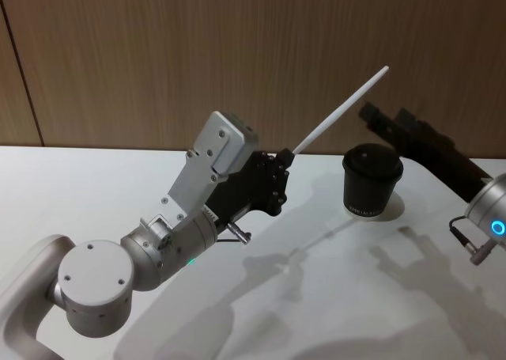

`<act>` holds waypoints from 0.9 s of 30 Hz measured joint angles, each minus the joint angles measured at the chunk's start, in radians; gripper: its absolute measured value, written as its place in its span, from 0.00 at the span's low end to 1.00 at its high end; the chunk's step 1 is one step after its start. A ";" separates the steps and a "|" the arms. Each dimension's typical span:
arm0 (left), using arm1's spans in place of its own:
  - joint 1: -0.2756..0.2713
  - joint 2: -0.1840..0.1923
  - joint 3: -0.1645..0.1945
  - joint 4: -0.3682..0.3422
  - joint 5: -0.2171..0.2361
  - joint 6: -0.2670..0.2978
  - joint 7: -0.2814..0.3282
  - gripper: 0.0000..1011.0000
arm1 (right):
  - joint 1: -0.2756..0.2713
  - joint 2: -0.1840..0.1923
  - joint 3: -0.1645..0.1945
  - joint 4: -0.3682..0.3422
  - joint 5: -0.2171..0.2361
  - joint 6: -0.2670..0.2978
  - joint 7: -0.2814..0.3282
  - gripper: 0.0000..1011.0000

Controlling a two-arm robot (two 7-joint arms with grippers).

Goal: Pick up the straw with one hand, pass it to the other hand, and insert it into the cup.

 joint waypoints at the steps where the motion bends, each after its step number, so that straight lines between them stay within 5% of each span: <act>1: 0.000 0.000 0.000 0.000 0.000 0.000 0.000 0.00 | 0.003 -0.002 0.001 0.002 0.008 0.007 0.000 0.99; 12: 0.000 0.000 0.000 0.000 0.000 0.000 0.000 0.00 | 0.057 -0.041 0.005 0.044 0.100 0.098 -0.036 0.99; 27: 0.000 0.000 0.000 0.000 0.000 0.000 0.000 0.00 | 0.104 -0.081 -0.012 0.101 0.150 0.148 -0.087 0.99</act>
